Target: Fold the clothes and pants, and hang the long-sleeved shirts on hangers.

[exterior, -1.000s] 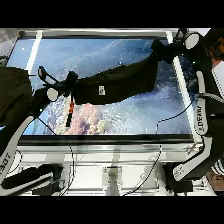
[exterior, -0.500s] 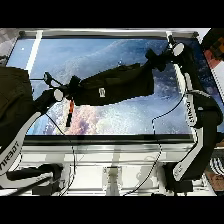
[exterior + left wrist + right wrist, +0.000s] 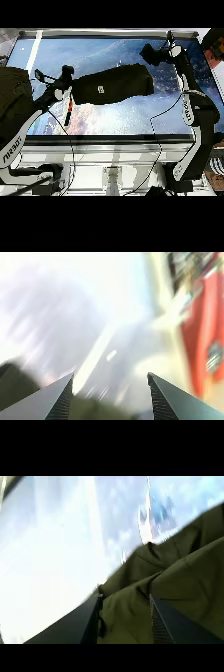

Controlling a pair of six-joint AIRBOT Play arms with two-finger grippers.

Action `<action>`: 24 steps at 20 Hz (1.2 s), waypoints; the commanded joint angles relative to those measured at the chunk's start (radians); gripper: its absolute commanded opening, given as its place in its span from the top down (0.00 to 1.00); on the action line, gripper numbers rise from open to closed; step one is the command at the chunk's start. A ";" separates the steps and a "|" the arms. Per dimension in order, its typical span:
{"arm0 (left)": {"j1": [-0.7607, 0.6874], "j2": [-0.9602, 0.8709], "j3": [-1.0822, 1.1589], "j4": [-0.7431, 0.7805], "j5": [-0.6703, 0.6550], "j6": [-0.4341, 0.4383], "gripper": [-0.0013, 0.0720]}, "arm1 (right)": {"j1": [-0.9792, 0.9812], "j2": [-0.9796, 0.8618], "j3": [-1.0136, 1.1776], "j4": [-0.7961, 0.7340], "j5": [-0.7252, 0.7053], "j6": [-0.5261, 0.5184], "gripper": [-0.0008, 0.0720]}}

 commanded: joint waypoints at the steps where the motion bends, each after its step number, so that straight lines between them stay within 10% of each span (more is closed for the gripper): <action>1: 0.047 -0.002 0.006 -0.010 0.105 -0.018 0.27 | 0.001 -0.002 0.000 0.036 -0.061 -0.034 0.52; 4: 0.062 0.009 0.006 0.023 0.105 -0.018 0.32 | -0.013 0.002 0.000 0.030 -0.035 -0.069 0.54; 7: 0.080 0.071 0.006 0.224 0.105 -0.018 0.77 | -0.084 0.039 0.000 0.021 -0.030 -0.076 0.98; 9: 0.093 0.148 0.006 0.348 0.089 -0.018 0.95 | -0.149 0.071 0.000 0.023 0.011 -0.080 0.98; 15: 0.082 0.499 0.002 0.529 -0.386 0.019 0.96 | -0.338 0.098 -0.037 0.291 0.467 -0.505 0.99; 19: 0.065 0.792 -0.053 0.313 -0.618 0.340 0.96 | -0.390 0.087 -0.139 0.295 0.507 -0.485 0.98; 20: 0.065 0.856 -0.057 0.238 -0.658 0.413 0.96 | -0.388 0.087 -0.163 0.250 0.518 -0.471 0.92; 22: 0.065 0.949 -0.057 0.196 -0.718 0.455 0.92 | -0.367 0.087 -0.198 0.153 0.554 -0.455 0.43; 24: 0.066 1.001 -0.056 0.199 -0.723 0.455 0.49 | -0.340 0.087 -0.214 0.081 0.549 -0.452 0.37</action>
